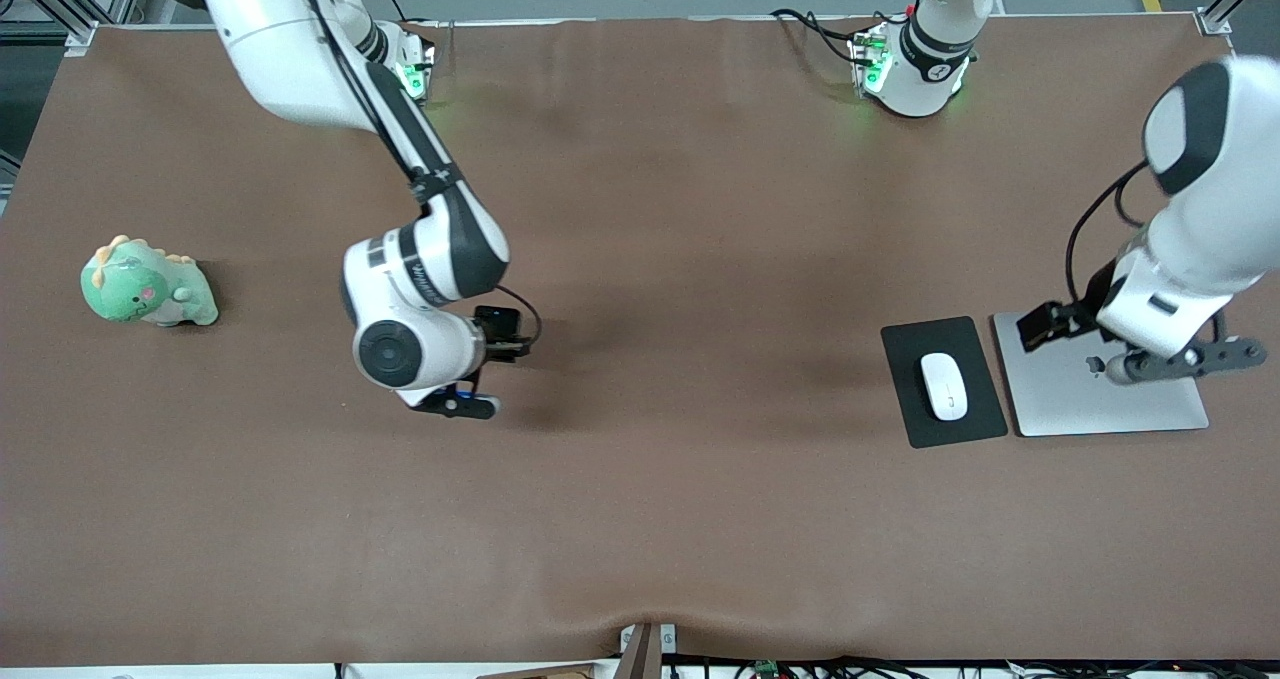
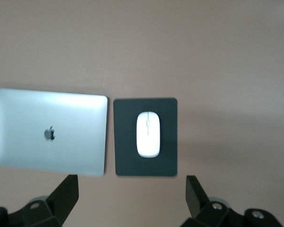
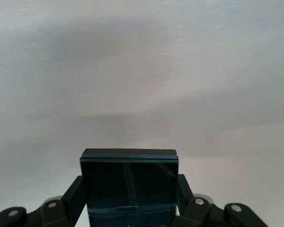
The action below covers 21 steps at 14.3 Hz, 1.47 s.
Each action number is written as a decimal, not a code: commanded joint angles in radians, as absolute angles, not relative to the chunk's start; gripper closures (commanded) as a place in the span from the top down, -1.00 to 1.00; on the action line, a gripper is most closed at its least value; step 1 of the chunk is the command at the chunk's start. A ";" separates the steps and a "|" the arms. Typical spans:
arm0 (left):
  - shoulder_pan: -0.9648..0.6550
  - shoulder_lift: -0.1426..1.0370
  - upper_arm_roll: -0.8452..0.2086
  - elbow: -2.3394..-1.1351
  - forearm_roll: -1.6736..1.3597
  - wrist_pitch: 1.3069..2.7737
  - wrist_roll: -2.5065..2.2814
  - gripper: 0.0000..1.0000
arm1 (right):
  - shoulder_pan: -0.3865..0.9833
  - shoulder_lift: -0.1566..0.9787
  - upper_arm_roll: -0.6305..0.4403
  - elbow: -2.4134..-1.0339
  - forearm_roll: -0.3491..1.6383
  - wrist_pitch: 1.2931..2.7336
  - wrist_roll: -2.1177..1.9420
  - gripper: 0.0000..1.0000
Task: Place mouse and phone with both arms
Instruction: 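Lift the phone with the right gripper while the left gripper withdraws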
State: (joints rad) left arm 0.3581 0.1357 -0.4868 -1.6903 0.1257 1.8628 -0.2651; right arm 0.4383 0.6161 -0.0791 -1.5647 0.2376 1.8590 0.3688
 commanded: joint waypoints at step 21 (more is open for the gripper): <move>0.038 0.011 -0.143 -1.512 0.012 1.471 -0.135 1.00 | -0.064 0.391 -0.069 -2.117 0.080 2.205 -0.311 -1.00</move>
State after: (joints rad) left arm 0.0400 0.0243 -0.1492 -1.5020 0.0397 1.4811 -0.1576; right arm -0.0095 0.4426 -0.0859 -2.0151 0.0951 2.1208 -0.2515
